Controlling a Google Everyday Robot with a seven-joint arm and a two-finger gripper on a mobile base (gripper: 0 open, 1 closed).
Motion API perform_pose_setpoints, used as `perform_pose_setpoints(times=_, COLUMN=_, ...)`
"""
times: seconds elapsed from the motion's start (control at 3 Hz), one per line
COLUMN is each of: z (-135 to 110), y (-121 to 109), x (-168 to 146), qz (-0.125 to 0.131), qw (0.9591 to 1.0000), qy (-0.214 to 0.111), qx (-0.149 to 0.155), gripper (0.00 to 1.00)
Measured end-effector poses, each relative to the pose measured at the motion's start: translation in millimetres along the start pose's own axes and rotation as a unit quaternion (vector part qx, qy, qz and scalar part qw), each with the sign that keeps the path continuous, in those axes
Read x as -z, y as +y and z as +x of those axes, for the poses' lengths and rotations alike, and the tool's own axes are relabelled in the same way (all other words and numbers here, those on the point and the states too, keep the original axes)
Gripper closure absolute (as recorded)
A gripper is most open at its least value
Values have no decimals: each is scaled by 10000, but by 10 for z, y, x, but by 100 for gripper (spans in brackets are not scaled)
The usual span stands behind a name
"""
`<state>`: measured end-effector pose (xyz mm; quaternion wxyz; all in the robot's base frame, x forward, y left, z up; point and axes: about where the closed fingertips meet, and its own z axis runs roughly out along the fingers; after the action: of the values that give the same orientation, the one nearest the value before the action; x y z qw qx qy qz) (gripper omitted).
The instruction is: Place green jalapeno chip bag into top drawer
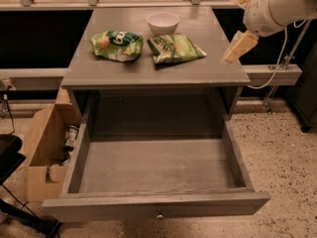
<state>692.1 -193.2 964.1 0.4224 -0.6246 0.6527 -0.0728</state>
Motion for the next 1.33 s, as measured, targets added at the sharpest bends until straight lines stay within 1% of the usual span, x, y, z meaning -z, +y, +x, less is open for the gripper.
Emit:
perform_pose_setpoints(times=0.33, z=-146, y=-302, x=-429, qz=-16, qw=9989, qy=-466, qx=42, gripper=0)
perform_pose_setpoints(times=0.67, z=-247, y=-559, x=-765, qz=4, qw=9966, qy=-822, qx=-107, gripper=0)
perform_pose_setpoints(times=1.0, z=-282, y=-755, x=-655, qz=232, qw=9957, qy=-896, qx=-83, gripper=0)
perform_pose_setpoints(times=1.33, z=-283, y=-755, x=-655, qz=231, qw=9957, qy=-896, qx=-83, gripper=0)
